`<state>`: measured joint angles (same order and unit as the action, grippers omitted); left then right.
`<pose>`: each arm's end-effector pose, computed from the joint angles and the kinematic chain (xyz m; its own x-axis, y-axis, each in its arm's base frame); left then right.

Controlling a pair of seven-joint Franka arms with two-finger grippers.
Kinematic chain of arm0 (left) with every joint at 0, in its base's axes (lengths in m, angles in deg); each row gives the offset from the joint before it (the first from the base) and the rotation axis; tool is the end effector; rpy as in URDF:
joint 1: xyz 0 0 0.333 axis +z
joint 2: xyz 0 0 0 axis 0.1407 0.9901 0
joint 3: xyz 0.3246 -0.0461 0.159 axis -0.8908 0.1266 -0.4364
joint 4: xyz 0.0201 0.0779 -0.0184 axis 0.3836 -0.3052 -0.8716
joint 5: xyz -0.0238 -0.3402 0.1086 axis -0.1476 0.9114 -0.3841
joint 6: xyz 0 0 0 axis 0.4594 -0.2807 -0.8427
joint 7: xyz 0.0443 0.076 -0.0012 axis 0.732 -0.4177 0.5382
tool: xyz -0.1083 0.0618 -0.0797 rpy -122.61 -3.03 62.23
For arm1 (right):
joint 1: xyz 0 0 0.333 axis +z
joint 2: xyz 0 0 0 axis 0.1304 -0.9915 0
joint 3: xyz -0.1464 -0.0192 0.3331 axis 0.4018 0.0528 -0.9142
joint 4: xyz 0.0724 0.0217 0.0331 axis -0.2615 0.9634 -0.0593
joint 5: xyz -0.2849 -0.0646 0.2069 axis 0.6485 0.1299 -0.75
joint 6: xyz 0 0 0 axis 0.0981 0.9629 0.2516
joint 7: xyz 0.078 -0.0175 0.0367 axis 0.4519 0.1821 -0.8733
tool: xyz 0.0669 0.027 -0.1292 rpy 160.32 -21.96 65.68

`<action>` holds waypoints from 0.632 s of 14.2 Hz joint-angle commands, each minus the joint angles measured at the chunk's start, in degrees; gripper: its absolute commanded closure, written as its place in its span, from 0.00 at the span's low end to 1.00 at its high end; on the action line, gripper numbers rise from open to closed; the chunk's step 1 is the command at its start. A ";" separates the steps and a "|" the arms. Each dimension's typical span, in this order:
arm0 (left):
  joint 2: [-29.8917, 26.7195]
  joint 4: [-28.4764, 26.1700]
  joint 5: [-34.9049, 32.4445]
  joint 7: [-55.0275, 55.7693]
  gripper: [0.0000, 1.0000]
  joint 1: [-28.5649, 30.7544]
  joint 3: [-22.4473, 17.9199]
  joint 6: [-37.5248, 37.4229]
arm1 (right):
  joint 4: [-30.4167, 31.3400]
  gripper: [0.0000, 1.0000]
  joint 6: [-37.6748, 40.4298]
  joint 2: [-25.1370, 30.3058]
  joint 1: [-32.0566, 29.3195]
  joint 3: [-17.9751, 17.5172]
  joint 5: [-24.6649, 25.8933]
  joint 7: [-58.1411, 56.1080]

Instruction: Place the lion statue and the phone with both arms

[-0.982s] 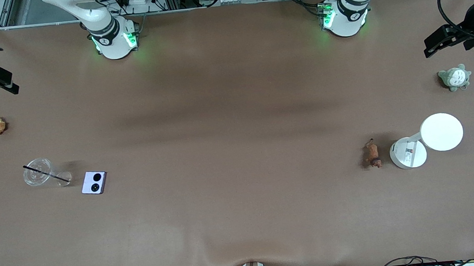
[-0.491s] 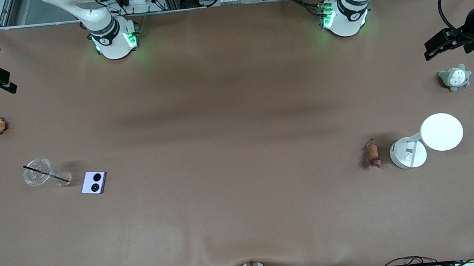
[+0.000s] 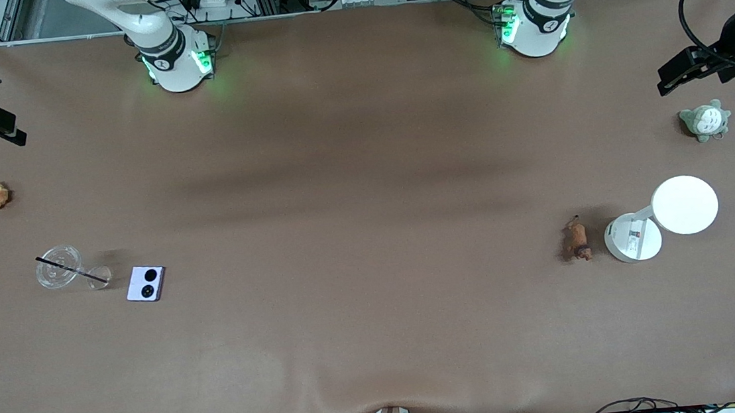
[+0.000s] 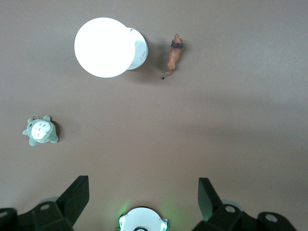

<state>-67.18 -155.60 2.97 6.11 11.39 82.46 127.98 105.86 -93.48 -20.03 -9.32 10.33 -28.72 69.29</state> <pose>0.4807 -0.0264 0.6466 0.9885 0.1289 -0.0785 0.1248 -0.9907 -0.0547 0.4714 -0.0281 0.6640 0.9964 -0.0321 -0.0785 -0.0342 -0.9991 -0.0257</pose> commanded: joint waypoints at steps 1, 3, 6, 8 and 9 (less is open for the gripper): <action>0.59 1.41 -0.13 2.72 0.00 0.21 0.47 -0.57 | 0.17 0.00 0.19 0.16 -1.34 -0.87 0.79 0.62; 0.59 1.41 -0.13 3.34 0.00 0.21 0.56 -0.66 | 0.17 0.00 0.10 0.16 -2.04 -0.87 0.79 0.62; 0.68 1.41 -0.13 3.25 0.00 0.12 0.56 -0.75 | 1.13 0.00 -0.25 0.16 -2.30 -0.87 0.70 0.62; 0.68 1.41 -0.13 2.73 0.00 0.12 0.56 -0.75 | 1.31 0.00 -0.51 0.16 -2.39 -0.87 0.70 0.62; 0.68 1.41 -0.13 2.73 0.00 0.04 0.56 -0.75 | 1.31 0.00 -0.69 0.16 -2.39 -0.87 0.70 0.62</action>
<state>-67.12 -155.60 2.97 8.49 11.36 82.62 127.96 106.96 -93.83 -20.05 -10.53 10.37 -28.70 69.31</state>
